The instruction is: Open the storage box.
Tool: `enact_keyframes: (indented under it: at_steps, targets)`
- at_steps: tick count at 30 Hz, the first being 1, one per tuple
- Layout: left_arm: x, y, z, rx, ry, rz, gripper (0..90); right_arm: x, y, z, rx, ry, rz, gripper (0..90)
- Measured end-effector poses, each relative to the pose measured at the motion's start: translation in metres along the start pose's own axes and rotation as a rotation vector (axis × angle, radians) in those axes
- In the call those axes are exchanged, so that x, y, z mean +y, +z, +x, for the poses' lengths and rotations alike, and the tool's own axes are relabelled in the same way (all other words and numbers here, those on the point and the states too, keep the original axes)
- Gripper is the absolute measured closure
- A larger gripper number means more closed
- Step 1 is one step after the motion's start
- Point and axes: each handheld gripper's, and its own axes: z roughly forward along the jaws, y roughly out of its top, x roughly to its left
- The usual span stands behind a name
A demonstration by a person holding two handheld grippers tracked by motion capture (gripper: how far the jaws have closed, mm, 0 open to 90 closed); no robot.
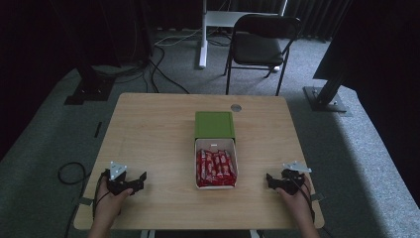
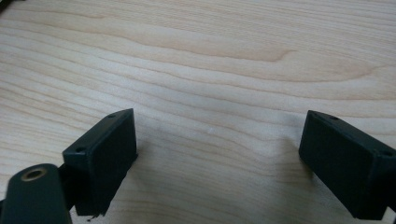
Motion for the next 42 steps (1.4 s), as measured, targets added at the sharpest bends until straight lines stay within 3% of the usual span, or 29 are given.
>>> enact_keyframes:
  at_steps: [4,8,17,20,24,42]
  targets:
    - [-0.003,0.0,0.007,0.058,-0.009,0.032,15.5,0.0,0.0,0.0,0.0,0.0,0.0,10.6]
    - [-0.006,0.0,0.013,0.115,-0.045,0.057,15.5,0.0,0.0,0.0,0.0,0.0,0.0,10.6]
    - [-0.013,0.0,0.022,0.182,-0.068,0.116,15.5,0.0,0.0,0.0,0.0,0.001,0.001,10.6]
    - [-0.013,0.0,0.024,0.187,-0.085,0.113,15.5,0.0,0.0,0.0,0.0,0.0,0.001,10.5]
    - [-0.013,0.001,0.024,0.18,-0.079,0.134,15.3,0.0,0.0,0.0,0.0,0.001,0.001,10.5]
    - [-0.012,0.003,0.024,0.171,-0.086,0.144,10.8,0.0,0.0,0.0,0.001,0.001,0.0,10.6]
